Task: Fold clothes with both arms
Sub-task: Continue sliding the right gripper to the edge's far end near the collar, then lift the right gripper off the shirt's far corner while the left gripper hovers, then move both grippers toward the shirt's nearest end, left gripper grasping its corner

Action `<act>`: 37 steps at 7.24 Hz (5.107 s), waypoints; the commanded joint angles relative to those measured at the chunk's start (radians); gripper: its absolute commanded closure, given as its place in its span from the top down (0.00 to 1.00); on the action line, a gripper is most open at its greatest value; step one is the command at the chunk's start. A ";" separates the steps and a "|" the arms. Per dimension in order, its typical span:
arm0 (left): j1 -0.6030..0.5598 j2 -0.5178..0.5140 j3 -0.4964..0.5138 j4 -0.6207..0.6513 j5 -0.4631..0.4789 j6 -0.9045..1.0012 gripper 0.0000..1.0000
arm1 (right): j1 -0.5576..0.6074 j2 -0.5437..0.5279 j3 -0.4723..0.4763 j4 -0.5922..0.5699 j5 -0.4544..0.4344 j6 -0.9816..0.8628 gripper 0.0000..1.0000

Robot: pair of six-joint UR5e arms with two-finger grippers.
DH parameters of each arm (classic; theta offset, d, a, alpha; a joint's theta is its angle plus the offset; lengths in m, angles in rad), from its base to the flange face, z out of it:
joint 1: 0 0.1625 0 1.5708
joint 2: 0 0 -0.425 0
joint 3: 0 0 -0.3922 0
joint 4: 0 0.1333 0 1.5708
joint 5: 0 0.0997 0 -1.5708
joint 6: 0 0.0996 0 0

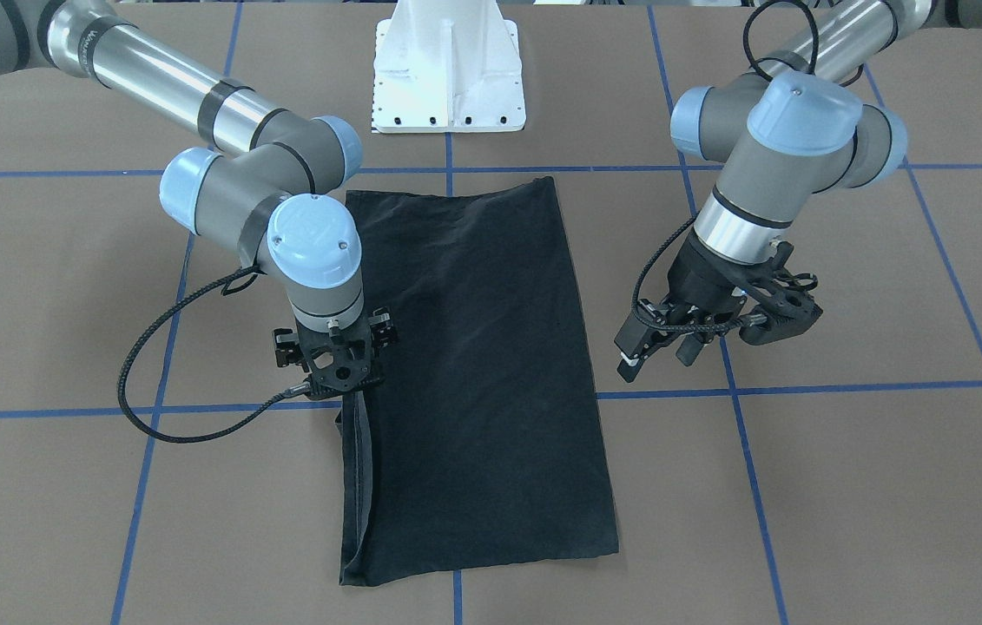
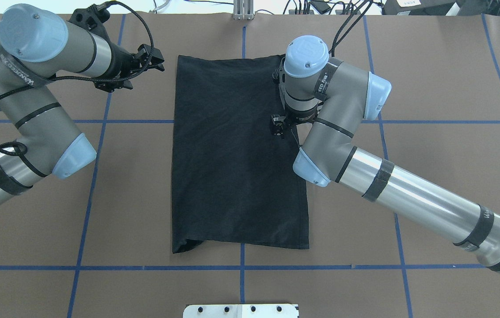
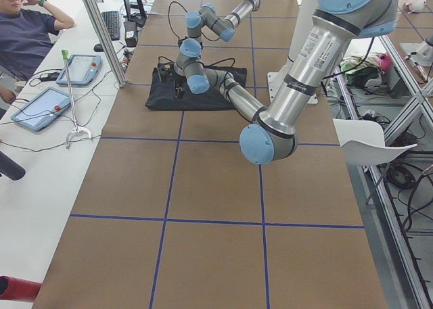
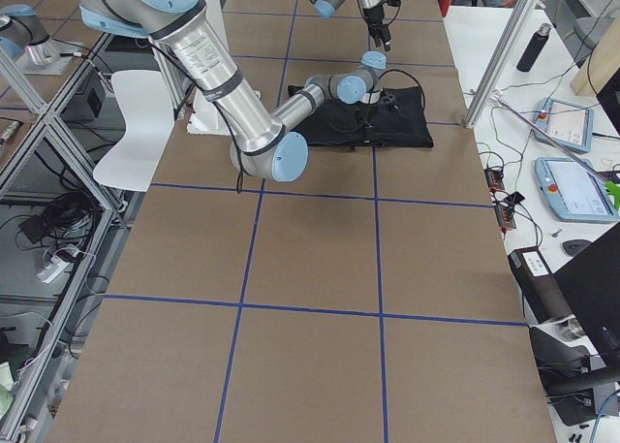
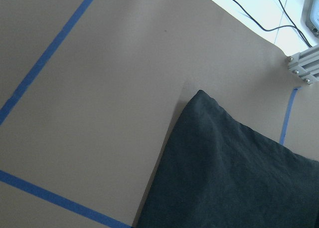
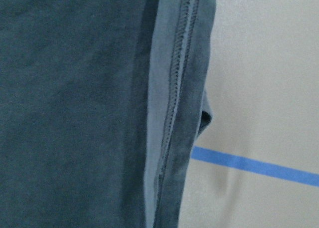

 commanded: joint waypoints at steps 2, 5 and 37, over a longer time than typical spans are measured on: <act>-0.003 -0.004 -0.027 0.001 0.003 0.015 1.00 | 0.016 0.000 -0.047 0.021 -0.001 -0.002 1.00; -0.003 -0.009 -0.027 0.001 0.006 0.015 1.00 | 0.071 -0.014 -0.047 0.014 0.017 -0.043 1.00; 0.357 0.323 -0.291 -0.298 0.083 -0.423 1.00 | 0.036 -0.406 0.589 0.233 0.215 0.595 1.00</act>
